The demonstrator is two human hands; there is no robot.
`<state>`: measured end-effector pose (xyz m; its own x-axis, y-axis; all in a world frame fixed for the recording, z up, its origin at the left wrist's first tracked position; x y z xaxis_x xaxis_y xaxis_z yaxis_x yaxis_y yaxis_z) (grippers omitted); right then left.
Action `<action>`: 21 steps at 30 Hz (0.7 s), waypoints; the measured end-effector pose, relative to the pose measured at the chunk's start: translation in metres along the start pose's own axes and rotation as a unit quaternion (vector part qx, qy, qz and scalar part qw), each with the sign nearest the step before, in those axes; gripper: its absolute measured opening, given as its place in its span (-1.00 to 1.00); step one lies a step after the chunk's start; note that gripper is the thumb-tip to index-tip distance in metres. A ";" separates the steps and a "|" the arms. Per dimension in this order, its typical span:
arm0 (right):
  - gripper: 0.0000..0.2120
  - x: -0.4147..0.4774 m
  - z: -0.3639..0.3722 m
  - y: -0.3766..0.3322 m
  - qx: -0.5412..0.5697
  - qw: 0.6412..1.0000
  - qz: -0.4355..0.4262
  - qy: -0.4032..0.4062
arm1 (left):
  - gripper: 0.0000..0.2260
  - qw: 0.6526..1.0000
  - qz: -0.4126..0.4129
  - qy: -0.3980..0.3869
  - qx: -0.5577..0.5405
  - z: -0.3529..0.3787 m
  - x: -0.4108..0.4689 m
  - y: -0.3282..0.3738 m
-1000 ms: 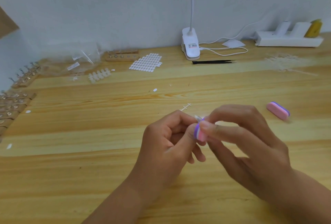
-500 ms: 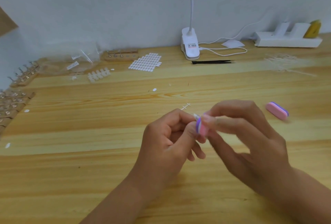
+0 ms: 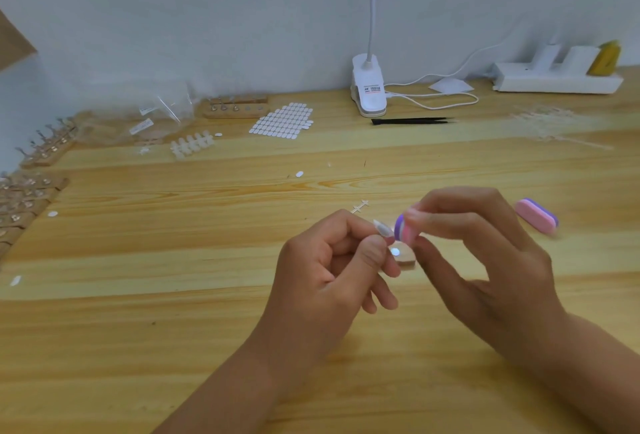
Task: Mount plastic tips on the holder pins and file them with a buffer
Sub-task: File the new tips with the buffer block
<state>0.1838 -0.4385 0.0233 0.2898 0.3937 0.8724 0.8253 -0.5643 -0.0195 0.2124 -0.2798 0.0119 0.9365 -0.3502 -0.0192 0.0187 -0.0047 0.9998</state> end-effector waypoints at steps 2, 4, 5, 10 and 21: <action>-0.80 0.000 0.003 -0.007 0.011 1.000 -0.010 0.003 | -0.88 1.000 0.003 -0.003 0.000 0.001 0.000 0.000; -0.78 -0.001 0.004 -0.011 0.004 1.000 -0.030 0.000 | -0.88 1.000 0.005 -0.004 0.004 0.002 0.000 0.000; -0.79 -0.001 0.003 -0.009 -0.001 0.999 -0.032 -0.003 | -0.88 1.000 0.003 -0.003 0.006 0.002 0.000 -0.001; -0.77 -0.001 0.003 -0.006 0.011 1.000 -0.012 0.002 | -0.87 1.000 0.002 -0.005 0.006 0.002 0.001 -0.001; -0.77 -0.002 0.005 -0.010 0.000 0.999 -0.033 -0.013 | -0.86 0.998 0.024 0.031 0.039 0.003 -0.001 -0.001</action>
<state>0.1770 -0.4302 0.0194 0.2473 0.4485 0.8589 0.8430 -0.5365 0.0375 0.2102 -0.2823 0.0112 0.9556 -0.2931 0.0313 -0.0517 -0.0620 0.9967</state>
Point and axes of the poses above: each hand's wrist, its own x-axis towards the middle knuckle, its own z-axis out of the palm, y = z × x, the point moved 4 cm from there along x, towards the middle knuckle, and after that the axes turned 15 degrees about -z, right-handed, at the moved point
